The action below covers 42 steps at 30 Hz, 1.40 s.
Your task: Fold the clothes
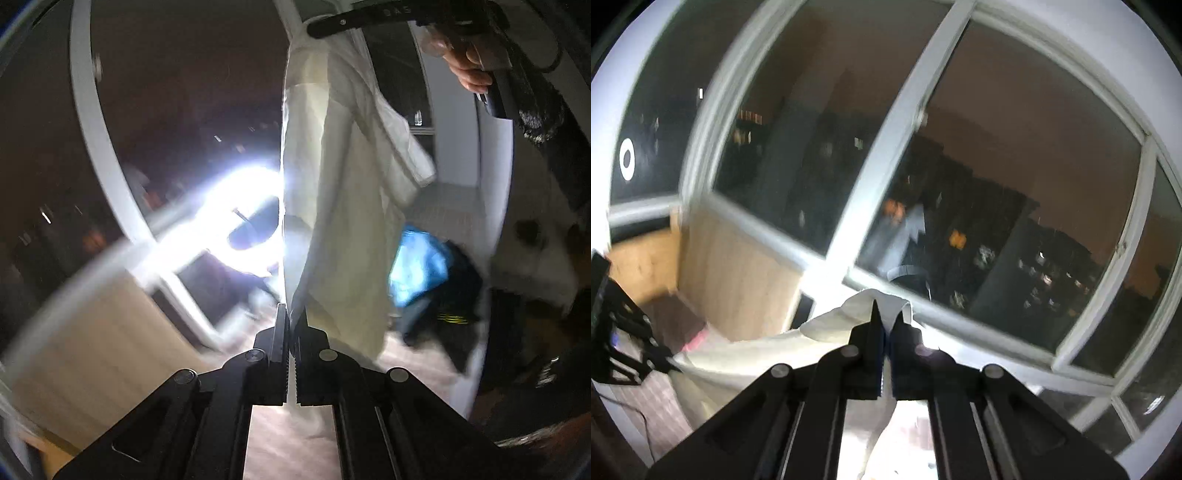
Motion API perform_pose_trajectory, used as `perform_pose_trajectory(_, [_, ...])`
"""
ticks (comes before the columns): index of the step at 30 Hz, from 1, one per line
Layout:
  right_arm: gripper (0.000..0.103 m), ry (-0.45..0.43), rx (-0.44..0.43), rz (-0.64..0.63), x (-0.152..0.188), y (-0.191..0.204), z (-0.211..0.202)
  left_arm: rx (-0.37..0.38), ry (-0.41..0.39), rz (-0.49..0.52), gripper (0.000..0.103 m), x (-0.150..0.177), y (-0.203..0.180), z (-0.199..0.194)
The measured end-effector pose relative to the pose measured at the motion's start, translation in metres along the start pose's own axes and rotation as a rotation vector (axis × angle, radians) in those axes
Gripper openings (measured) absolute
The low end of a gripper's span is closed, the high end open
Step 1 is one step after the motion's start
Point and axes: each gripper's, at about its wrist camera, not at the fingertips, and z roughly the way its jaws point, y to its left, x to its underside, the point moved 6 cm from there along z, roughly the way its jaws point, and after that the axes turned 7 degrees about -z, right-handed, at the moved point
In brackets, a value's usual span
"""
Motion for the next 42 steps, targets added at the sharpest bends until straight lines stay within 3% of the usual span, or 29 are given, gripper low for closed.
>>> perform_pose_trajectory(2, [0.002, 0.041, -0.065, 0.037, 0.017, 0.002, 0.011, 0.041, 0.038, 0.013, 0.002, 0.022, -0.010, 0.028])
perform_pose_trajectory(4, [0.002, 0.075, -0.090, 0.045, 0.034, 0.004, 0.021, 0.110, 0.024, -0.024, 0.002, 0.035, -0.021, 0.044])
perform_pose_trajectory(11, [0.002, 0.160, -0.108, 0.003, 0.090, 0.007, 0.033, 0.098, -0.017, -0.101, 0.009, 0.067, -0.050, 0.094])
perform_pose_trajectory(13, [0.002, 0.179, -0.113, -0.012, 0.102, 0.008, 0.035, 0.083, -0.029, -0.114, 0.016, 0.073, -0.058, 0.107])
perform_pose_trajectory(16, [0.002, 0.197, -0.120, -0.029, 0.114, 0.008, 0.040, 0.060, -0.049, -0.138, 0.036, 0.081, -0.065, 0.121])
perform_pose_trajectory(19, [0.002, 0.203, -0.127, -0.036, 0.122, 0.007, 0.043, 0.055, -0.045, -0.168, 0.049, 0.095, -0.071, 0.134])
perform_pose_trajectory(22, [0.002, 0.199, -0.136, -0.048, 0.126, 0.007, 0.043, 0.061, -0.023, -0.207, 0.049, 0.108, -0.078, 0.141])
perform_pose_trajectory(27, [0.002, 0.209, -0.136, -0.078, 0.132, 0.011, 0.048, 0.105, -0.035, -0.392, 0.049, 0.116, -0.062, 0.145])
perform_pose_trajectory(34, [0.002, 0.188, -0.136, -0.059, 0.130, -0.004, 0.046, 0.065, -0.149, -0.387, 0.051, 0.117, -0.068, 0.112])
perform_pose_trajectory(37, [0.002, 0.188, -0.131, -0.043, 0.132, -0.013, 0.045, 0.046, -0.122, -0.397, 0.050, 0.142, -0.064, 0.118])
perform_pose_trajectory(42, [0.002, 0.205, -0.129, -0.047, 0.137, -0.014, 0.049, 0.071, 0.000, -0.407, 0.049, 0.173, -0.060, 0.147])
